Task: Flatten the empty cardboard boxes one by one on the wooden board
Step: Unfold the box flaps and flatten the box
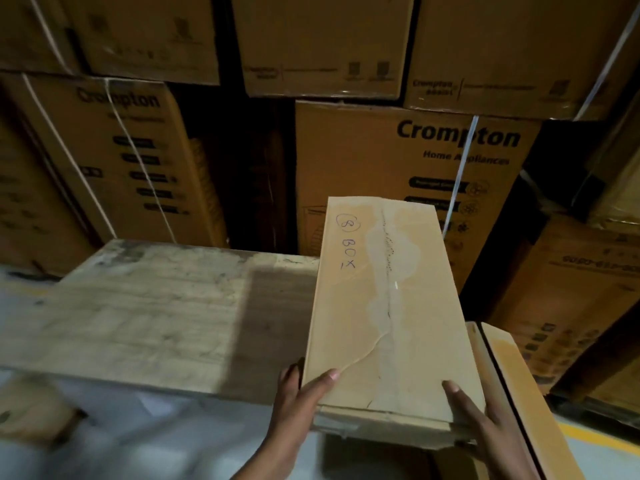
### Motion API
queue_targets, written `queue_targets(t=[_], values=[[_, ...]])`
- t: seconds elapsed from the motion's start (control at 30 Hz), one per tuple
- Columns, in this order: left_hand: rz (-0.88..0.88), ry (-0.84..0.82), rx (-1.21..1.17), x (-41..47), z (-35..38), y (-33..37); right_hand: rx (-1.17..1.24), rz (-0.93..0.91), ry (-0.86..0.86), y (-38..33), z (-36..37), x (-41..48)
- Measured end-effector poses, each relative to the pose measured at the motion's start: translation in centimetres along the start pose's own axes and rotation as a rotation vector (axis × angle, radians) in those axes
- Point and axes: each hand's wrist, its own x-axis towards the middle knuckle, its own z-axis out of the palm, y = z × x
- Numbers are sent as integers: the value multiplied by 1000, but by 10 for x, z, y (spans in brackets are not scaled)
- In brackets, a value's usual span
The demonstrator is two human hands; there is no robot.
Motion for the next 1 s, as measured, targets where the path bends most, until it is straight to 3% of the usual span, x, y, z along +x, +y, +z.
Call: queue_targets(t=[0.3,0.57,0.73,0.87,1.0], values=[[37,262,-4,64,-195,30,-157,-55,-227,6,217,43],[-62,350,5,140,-342,46,-287,-104,-305,16,386,85],[-108,294,47,173,-386,40,-343,-112,-352,28,439,108],[-39,206,298,181,-407,18,-515,-165,-356,34,452,114],[12,175,606,179,-410,13,-842,-357,-386,28,459,108]])
